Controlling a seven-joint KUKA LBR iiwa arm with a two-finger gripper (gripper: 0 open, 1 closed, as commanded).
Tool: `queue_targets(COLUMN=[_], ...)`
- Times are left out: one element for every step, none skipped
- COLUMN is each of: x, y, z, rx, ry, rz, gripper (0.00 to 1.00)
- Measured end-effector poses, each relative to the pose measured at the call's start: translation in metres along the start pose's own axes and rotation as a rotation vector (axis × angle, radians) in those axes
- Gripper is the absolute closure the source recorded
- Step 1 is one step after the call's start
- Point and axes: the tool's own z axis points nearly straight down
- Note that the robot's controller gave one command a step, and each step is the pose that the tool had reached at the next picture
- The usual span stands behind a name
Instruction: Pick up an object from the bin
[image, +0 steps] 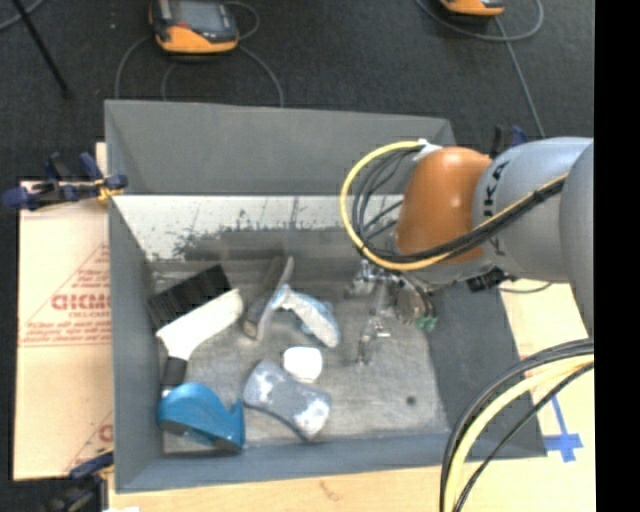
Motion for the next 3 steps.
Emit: queue_targets(x=[-0.010, -0.012, -0.030], y=[0.023, 0.055, 0.065], z=[-0.021, 0.015, 0.025], rx=[0.001, -0.002, -0.003], ry=[-0.010, -0.003, -0.013], rz=[0.052, 0.091, 0.080], gripper=[0.00, 0.00, 1.00])
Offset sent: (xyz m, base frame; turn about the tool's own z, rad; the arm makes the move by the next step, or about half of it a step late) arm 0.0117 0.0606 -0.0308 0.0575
